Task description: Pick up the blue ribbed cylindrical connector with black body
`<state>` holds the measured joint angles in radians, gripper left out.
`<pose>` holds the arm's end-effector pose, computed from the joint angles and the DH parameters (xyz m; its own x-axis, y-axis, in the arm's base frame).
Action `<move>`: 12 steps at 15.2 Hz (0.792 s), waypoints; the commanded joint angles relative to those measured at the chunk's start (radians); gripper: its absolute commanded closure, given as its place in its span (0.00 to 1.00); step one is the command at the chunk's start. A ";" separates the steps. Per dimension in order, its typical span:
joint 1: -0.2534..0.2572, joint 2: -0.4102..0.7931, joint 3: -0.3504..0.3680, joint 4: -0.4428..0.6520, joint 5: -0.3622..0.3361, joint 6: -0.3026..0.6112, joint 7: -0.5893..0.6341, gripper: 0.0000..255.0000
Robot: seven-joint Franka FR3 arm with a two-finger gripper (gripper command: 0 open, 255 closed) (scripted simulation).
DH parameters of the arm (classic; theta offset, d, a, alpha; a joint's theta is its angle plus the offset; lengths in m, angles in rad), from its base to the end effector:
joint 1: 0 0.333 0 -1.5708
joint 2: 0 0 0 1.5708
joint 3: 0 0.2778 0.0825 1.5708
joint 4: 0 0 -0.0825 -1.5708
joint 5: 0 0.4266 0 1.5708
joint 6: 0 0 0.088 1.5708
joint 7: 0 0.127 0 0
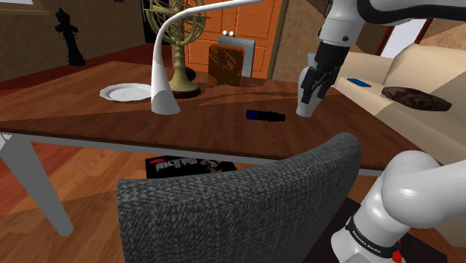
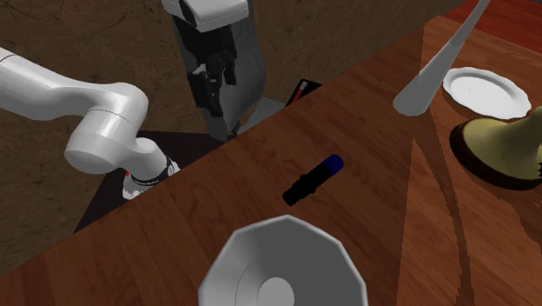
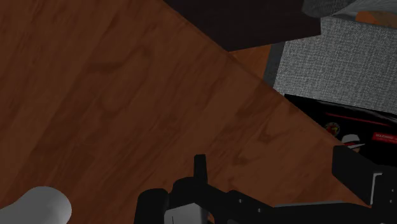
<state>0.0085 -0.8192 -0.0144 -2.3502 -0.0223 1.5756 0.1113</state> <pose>0.3699 -0.0057 0.5594 0.9926 -0.1127 0.0456 -0.1132 -0.9936 0.0067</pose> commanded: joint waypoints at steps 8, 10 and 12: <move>0.071 0.214 -0.162 0.038 -0.079 0.146 -0.374 0.00; 0.093 0.287 -0.203 0.065 -0.088 0.185 -0.479 0.00; 0.115 0.365 -0.239 0.099 -0.091 0.220 -0.584 0.00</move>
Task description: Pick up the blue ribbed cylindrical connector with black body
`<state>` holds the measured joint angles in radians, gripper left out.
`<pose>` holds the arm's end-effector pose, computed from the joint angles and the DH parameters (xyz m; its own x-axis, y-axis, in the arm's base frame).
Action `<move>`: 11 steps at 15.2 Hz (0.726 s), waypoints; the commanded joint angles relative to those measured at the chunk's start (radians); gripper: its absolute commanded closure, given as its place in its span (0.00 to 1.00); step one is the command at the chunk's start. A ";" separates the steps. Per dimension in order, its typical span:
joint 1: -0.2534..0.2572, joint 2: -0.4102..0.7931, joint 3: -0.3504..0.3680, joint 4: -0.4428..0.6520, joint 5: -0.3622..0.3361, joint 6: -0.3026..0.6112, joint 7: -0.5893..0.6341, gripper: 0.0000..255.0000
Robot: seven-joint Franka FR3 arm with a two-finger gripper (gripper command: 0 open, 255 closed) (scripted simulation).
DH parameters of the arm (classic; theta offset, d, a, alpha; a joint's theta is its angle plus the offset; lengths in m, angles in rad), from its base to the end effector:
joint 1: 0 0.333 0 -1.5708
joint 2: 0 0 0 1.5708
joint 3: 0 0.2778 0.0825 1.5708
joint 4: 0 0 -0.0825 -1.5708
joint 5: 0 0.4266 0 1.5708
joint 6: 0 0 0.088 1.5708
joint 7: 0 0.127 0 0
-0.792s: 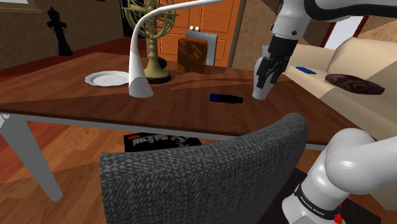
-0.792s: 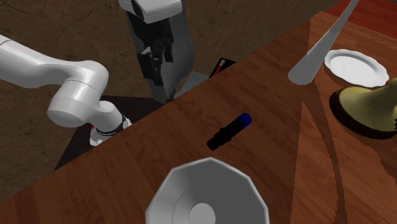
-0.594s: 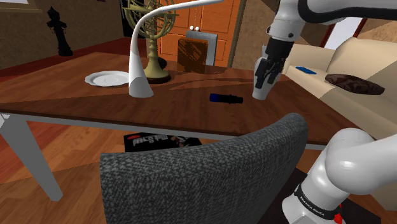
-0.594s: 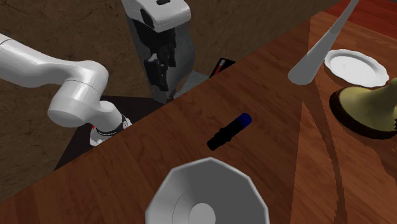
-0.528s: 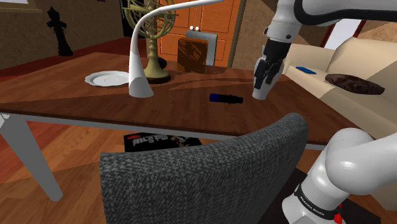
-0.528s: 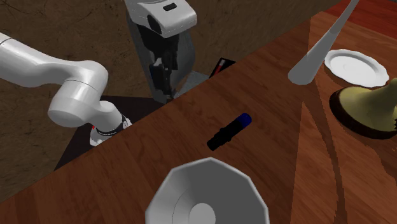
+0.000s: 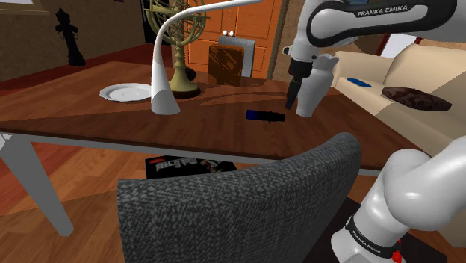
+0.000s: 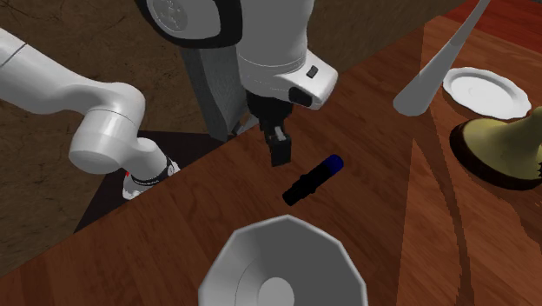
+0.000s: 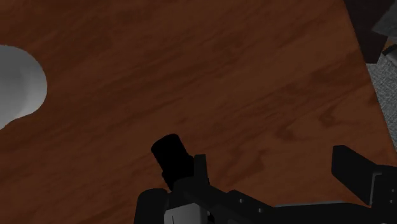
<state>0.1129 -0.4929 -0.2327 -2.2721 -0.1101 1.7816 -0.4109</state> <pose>0.4612 -0.0705 0.4757 0.9421 0.3353 -0.0062 0.3353 -0.9421 -0.0047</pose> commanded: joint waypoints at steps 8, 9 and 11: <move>0.084 0.371 -0.114 0.203 0.050 0.120 -0.480 0.00; 0.087 0.403 -0.117 0.223 0.059 0.127 -0.518 0.00; 0.085 0.410 -0.117 0.203 0.060 0.153 -0.520 0.00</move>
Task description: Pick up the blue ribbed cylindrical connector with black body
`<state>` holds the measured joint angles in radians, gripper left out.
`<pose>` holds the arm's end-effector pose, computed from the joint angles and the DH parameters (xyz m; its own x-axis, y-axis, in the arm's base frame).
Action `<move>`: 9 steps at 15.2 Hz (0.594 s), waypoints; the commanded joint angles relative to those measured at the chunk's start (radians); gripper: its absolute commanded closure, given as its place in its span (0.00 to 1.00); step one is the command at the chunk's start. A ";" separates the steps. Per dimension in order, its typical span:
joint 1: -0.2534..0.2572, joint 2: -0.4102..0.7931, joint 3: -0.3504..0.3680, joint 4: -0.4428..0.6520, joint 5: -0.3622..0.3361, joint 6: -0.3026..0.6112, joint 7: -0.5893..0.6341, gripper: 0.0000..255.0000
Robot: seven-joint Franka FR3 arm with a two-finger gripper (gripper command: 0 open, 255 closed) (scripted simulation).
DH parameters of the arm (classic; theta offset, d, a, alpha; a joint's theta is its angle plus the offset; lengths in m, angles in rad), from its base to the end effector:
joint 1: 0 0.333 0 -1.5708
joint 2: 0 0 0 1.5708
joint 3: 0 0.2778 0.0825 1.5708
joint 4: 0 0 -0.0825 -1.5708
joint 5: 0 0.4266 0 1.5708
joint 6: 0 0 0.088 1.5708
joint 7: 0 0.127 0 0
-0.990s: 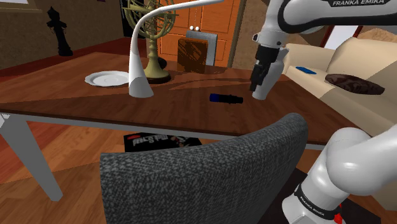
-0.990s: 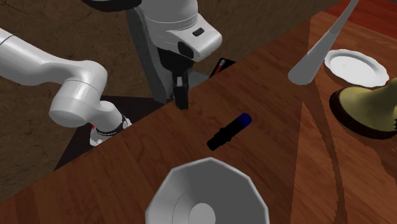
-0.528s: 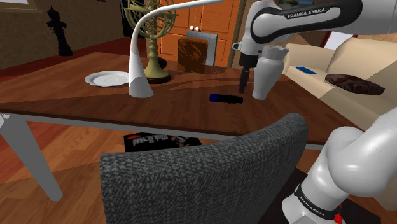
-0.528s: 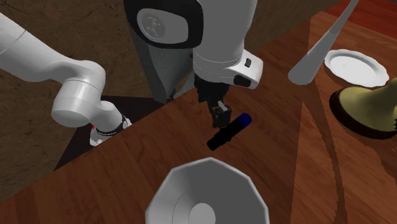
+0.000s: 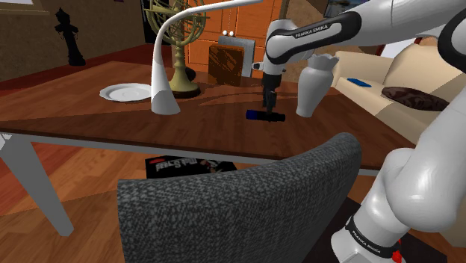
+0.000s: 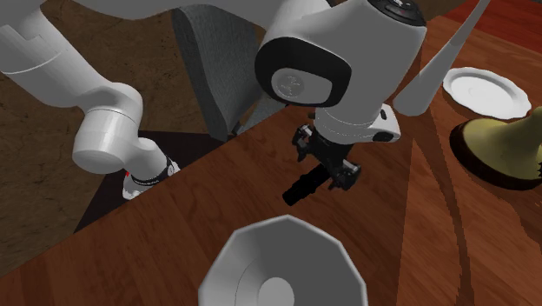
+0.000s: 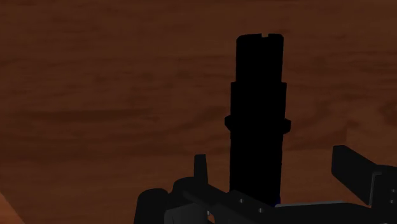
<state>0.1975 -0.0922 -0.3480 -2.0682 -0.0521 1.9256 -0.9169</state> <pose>0.5558 -0.0900 0.3904 0.7038 0.7088 -0.0469 0.7080 -0.7053 -0.0343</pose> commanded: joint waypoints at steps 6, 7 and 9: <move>-0.001 0.033 -0.004 -0.053 0.009 0.084 -0.018 0.00; -0.001 0.033 -0.004 -0.053 0.009 0.084 -0.018 0.00; 0.000 0.035 -0.004 -0.049 0.010 0.082 -0.018 1.00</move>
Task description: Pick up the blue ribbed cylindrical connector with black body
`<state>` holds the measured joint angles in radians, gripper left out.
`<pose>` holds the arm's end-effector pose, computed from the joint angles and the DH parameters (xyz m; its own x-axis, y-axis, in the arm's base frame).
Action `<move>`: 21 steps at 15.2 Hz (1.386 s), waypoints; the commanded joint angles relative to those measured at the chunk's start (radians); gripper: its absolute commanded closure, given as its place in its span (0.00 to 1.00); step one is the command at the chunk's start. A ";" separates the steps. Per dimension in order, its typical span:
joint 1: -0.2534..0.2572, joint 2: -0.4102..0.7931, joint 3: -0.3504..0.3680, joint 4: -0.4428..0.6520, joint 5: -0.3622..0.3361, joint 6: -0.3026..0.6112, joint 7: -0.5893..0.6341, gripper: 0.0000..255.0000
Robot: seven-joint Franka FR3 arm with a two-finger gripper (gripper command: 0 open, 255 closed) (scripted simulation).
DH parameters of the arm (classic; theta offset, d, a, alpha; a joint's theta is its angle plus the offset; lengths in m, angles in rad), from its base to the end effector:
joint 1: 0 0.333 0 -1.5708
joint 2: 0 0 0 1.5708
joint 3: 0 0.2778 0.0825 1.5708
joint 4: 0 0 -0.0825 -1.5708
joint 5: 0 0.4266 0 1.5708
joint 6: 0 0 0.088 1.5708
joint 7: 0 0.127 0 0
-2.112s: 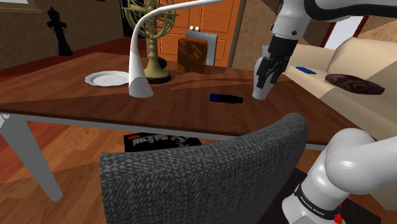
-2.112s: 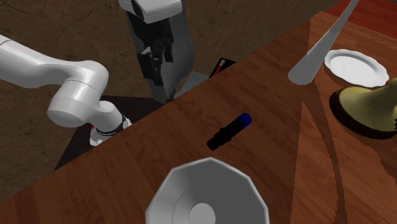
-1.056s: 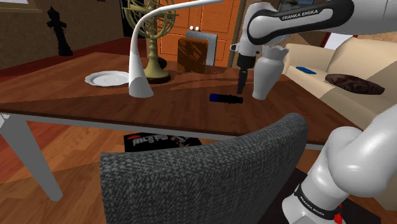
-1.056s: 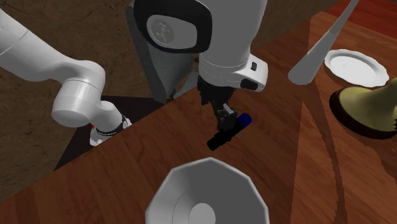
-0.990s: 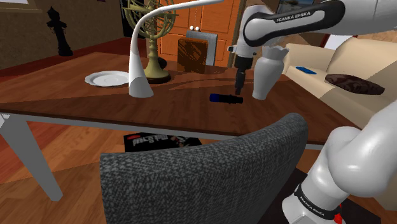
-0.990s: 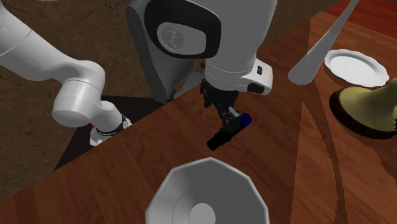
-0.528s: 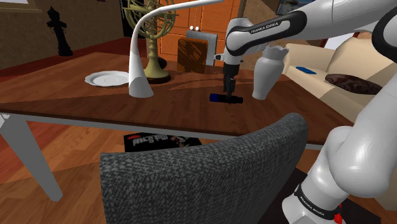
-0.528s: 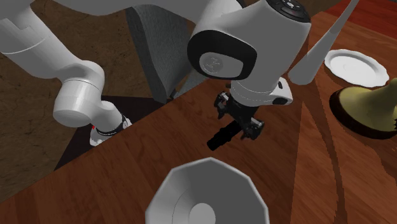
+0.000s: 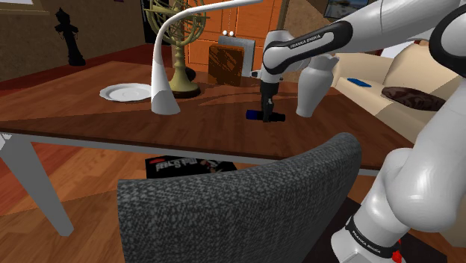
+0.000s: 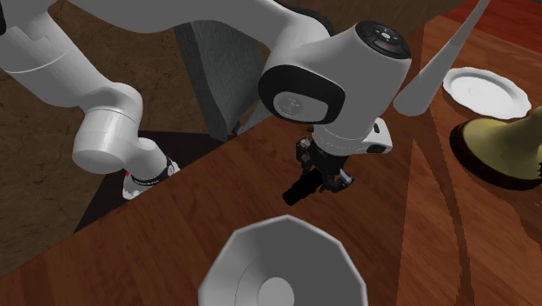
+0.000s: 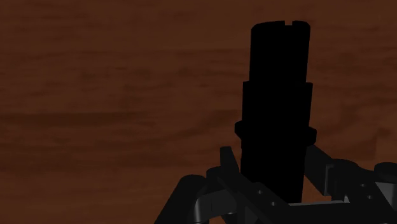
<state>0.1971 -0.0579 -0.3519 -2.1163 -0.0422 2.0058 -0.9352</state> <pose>0.5559 -0.0902 0.3547 0.6951 0.7174 -0.0472 0.7166 -0.6966 -0.0349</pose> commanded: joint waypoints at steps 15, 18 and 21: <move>0.001 -0.030 0.003 0.061 -0.009 -0.090 0.005 1.00; 0.002 -0.038 0.005 0.093 -0.011 -0.130 0.007 1.00; 0.003 -0.045 0.006 0.126 -0.012 -0.170 0.008 1.00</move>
<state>0.1992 -0.1025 -0.3463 -2.0047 -0.0548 1.8518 -0.9282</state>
